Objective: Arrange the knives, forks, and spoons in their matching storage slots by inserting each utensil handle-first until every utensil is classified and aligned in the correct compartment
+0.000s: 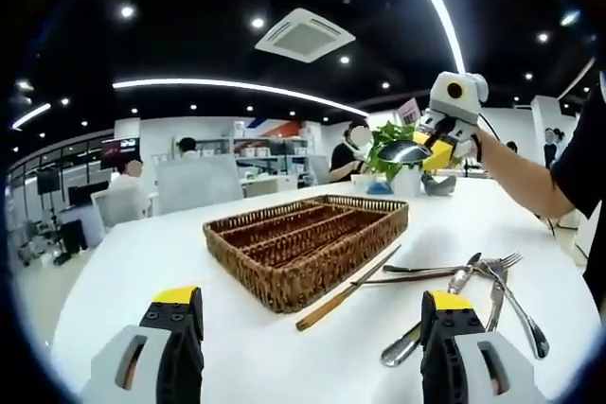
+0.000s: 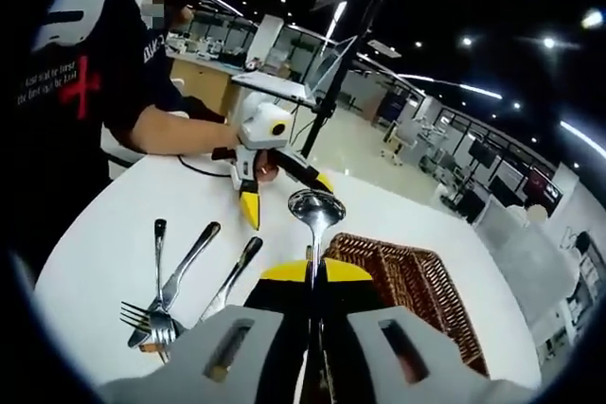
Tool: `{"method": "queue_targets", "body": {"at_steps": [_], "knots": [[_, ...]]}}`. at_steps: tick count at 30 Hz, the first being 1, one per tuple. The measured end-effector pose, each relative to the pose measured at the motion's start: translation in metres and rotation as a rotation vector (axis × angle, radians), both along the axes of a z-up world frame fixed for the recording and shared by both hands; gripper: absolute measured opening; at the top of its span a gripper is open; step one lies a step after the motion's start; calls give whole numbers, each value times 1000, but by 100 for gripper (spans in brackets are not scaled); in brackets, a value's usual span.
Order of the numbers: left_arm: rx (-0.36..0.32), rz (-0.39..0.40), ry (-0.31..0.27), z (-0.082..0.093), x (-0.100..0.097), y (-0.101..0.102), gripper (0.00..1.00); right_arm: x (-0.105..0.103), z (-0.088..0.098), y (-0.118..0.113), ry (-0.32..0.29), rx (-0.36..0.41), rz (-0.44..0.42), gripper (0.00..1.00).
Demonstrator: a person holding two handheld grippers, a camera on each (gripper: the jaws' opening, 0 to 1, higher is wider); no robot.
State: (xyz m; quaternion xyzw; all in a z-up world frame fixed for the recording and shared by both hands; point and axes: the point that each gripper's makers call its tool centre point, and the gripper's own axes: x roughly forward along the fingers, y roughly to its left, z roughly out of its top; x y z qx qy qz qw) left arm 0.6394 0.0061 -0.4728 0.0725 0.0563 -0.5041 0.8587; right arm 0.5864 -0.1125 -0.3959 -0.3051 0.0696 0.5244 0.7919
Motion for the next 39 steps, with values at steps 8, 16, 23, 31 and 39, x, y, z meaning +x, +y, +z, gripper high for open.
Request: {"method": "queue_targets", "body": {"at_steps": [8, 16, 23, 31, 39], "knots": [[-10, 0, 2, 1, 2, -1, 100, 8, 0, -5, -13, -4, -15, 1], [-11, -3, 5, 2, 0, -2, 100, 18, 1, -5, -31, -12, -8, 1], [-14, 1, 6, 2, 1, -2, 100, 28, -6, -7, -16, -34, 3, 1], [0, 4, 8, -3, 3, -5, 100, 40, -9, -8, -13, -28, 10, 1], [6, 2, 9, -5, 3, -7, 100, 52, -18, -10, -11, -43, 15, 1]]}}
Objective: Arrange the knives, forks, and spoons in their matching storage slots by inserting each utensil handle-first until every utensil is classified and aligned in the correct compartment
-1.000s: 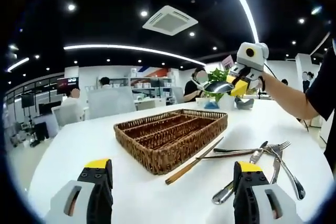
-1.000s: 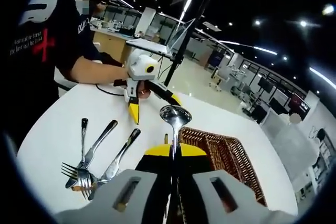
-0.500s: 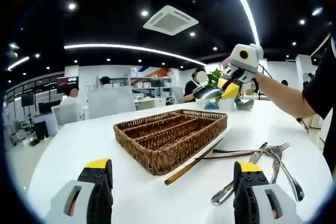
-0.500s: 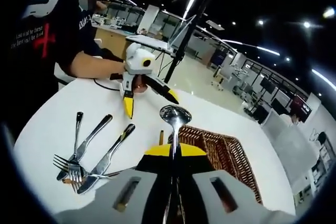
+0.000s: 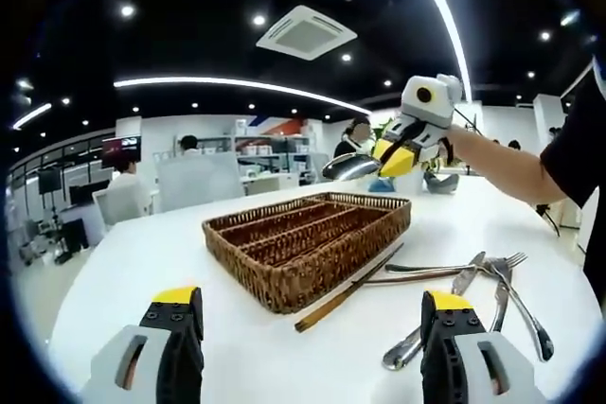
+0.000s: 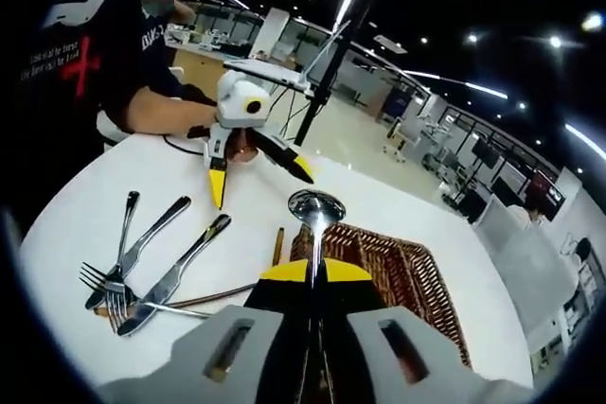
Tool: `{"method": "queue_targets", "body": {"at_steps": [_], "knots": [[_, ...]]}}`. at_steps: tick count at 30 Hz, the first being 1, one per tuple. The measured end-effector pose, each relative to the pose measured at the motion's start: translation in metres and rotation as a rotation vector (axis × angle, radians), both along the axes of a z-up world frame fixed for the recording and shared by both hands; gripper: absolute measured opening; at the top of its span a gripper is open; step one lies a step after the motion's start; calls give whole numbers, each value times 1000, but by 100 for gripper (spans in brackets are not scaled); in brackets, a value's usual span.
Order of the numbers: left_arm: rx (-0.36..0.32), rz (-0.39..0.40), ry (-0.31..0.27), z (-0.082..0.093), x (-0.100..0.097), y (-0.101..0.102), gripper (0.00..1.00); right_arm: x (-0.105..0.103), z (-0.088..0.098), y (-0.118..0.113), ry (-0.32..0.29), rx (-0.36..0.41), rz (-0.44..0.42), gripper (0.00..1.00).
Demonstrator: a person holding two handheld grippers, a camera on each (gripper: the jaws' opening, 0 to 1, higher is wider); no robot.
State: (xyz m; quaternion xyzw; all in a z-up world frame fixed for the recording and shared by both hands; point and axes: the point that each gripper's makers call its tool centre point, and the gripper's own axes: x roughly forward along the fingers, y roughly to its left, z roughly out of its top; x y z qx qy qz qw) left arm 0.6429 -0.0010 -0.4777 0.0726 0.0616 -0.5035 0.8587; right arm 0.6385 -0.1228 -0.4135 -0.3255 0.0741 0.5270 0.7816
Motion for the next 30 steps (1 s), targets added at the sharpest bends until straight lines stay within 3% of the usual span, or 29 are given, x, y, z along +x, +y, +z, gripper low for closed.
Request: {"method": "queue_targets", "body": {"at_steps": [16, 23, 30], "knots": [[-6, 6, 17, -2, 2, 2, 100, 26, -1, -6, 2, 4, 10, 1], [-30, -3, 26, 2, 1, 0, 100, 45, 4, -8, -5, 45, -3, 1], [-31, -4, 31, 2, 1, -1, 100, 66, -4, -13, 13, 39, -33, 1]]}}
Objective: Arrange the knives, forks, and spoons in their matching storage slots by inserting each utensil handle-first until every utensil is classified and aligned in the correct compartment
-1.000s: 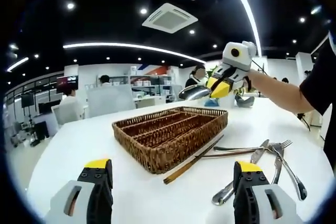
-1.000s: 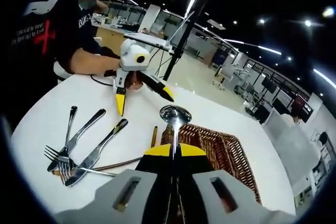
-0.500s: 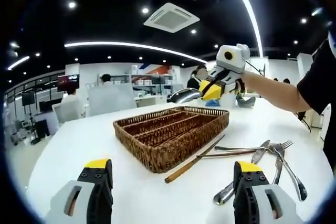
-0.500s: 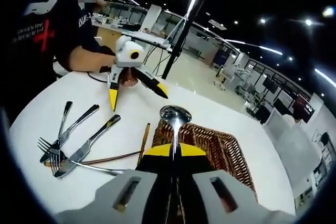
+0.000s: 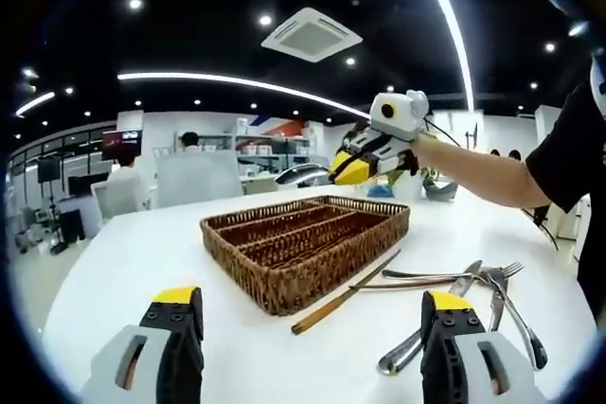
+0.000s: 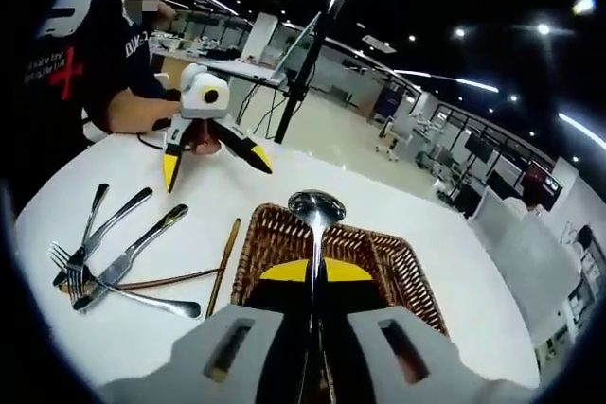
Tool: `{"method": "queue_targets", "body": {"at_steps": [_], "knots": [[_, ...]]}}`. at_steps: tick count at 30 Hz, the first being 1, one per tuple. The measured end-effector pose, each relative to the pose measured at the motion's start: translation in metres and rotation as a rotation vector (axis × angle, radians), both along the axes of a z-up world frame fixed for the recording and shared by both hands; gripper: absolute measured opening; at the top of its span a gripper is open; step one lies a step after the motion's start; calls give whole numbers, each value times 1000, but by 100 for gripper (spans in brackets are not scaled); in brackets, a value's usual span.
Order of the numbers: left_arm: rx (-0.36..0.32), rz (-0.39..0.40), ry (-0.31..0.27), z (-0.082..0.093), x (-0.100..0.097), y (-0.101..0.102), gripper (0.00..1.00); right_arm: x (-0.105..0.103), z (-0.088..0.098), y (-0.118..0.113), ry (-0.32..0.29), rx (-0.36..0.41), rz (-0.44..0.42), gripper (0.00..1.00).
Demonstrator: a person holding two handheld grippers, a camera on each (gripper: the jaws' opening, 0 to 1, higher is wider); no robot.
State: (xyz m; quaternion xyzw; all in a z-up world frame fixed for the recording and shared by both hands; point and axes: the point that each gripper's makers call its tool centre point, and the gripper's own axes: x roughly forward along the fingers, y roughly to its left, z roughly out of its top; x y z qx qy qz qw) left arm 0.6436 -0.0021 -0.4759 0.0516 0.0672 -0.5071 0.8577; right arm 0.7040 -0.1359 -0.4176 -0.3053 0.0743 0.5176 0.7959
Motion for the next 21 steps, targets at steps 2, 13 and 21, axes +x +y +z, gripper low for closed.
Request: {"method": "queue_targets", "body": {"at_steps": [2, 13, 21], "knots": [[-4, 1, 2, 0, 0, 0, 100, 5, -1, 0, -10, -6, 7, 1], [4, -5, 11, -2, 1, 0, 100, 39, 2, -4, -22, -23, -9, 1], [-9, 7, 7, 1, 4, 2, 100, 58, 2, -8, -13, -23, -23, 1]]}}
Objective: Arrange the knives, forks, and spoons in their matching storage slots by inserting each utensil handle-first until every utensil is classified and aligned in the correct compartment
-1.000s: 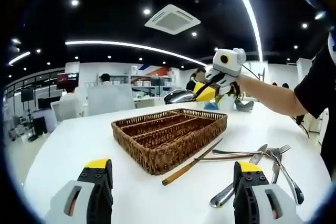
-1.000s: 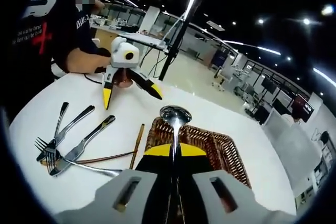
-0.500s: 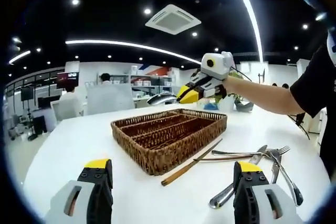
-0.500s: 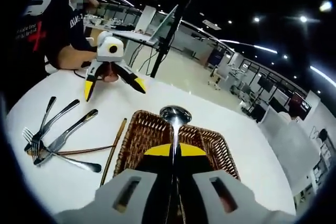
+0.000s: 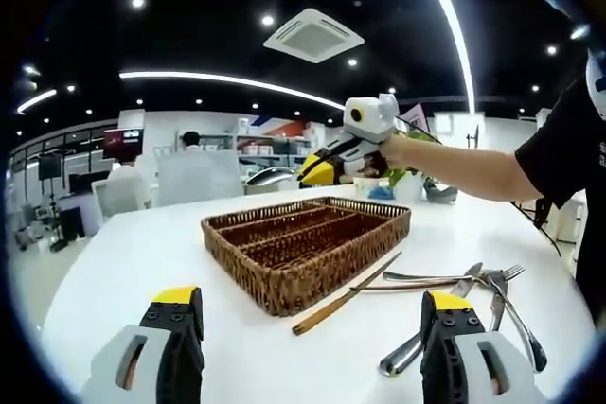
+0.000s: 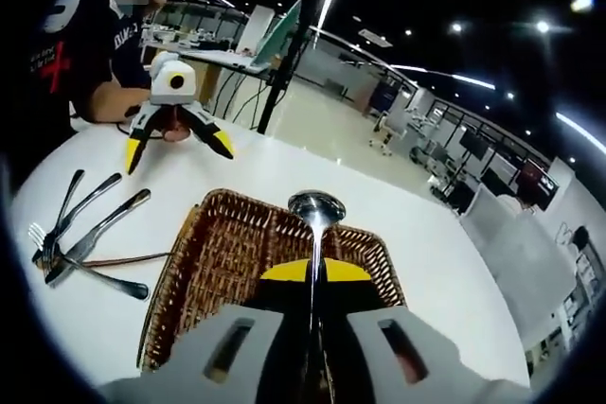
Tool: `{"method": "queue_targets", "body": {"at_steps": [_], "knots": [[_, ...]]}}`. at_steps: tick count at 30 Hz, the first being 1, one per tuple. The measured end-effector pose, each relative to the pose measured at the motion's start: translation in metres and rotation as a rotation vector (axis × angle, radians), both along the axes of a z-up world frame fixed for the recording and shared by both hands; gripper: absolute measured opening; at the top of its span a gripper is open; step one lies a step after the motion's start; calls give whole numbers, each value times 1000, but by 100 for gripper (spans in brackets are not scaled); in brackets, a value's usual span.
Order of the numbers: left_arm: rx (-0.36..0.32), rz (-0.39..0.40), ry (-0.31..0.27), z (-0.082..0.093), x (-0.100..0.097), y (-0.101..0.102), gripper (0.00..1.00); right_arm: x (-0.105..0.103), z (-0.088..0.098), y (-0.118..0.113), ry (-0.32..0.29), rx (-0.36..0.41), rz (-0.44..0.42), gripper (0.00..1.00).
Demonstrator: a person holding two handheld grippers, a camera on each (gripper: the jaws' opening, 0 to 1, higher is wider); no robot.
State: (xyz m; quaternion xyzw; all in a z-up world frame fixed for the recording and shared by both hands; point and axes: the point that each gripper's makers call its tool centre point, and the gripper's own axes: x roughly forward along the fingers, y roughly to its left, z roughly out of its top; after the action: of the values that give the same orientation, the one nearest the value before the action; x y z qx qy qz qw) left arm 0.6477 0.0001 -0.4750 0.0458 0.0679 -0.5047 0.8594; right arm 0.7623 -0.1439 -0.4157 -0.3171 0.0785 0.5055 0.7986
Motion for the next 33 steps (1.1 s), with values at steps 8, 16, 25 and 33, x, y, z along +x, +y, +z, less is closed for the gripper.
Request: {"method": "queue_targets", "body": {"at_steps": [8, 16, 25, 33], "knots": [[1, 15, 2, -2, 3, 2, 100, 28, -2, -8, 25, -4, -10, 0], [6, 35, -16, -1, 9, 5, 100, 43, -12, -11, 48, 12, -15, 0], [13, 30, 3, -6, 9, 5, 100, 67, -21, -9, 70, 10, -20, 0], [7, 40, 12, -6, 11, 8, 100, 84, -23, -7, 78, -13, -26, 0]]}}
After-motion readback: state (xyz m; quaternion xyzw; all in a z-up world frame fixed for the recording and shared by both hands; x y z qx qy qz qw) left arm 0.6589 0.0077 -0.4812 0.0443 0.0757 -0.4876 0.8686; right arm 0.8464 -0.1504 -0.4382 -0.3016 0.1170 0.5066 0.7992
